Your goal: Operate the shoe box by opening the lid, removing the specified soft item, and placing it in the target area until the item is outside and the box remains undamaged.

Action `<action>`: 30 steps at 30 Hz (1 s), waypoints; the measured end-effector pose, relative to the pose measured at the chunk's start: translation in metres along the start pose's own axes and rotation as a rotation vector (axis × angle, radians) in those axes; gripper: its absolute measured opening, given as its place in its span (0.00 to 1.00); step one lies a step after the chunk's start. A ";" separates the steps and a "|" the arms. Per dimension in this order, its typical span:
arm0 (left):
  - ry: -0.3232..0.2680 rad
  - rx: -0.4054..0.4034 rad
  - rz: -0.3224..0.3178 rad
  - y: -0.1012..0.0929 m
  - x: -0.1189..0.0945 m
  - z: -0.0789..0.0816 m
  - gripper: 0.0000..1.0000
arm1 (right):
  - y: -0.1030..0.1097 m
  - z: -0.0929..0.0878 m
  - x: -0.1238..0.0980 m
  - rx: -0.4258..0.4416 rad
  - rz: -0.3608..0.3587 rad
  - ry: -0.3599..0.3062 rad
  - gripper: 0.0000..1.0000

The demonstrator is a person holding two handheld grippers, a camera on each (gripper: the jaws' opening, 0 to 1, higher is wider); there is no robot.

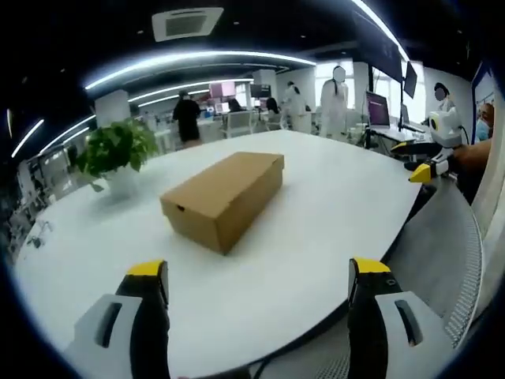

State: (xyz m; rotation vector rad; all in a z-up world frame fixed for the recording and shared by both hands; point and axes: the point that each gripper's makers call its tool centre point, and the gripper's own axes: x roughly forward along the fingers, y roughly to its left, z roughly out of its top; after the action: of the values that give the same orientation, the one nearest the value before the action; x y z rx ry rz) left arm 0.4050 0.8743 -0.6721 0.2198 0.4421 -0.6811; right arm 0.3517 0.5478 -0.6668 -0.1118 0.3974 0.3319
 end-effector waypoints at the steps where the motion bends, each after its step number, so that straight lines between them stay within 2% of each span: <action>1: 0.000 0.000 -0.001 0.000 0.000 0.000 0.97 | 0.000 0.000 0.000 0.000 0.001 0.000 0.96; 30: 0.009 0.002 -0.003 0.002 0.001 -0.003 0.96 | 0.000 0.000 0.006 0.005 -0.001 0.003 0.96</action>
State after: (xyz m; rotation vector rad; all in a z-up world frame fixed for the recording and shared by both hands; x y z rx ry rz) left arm 0.4061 0.8759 -0.6752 0.2245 0.4508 -0.6835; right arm 0.3566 0.5499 -0.6692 -0.1078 0.4008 0.3300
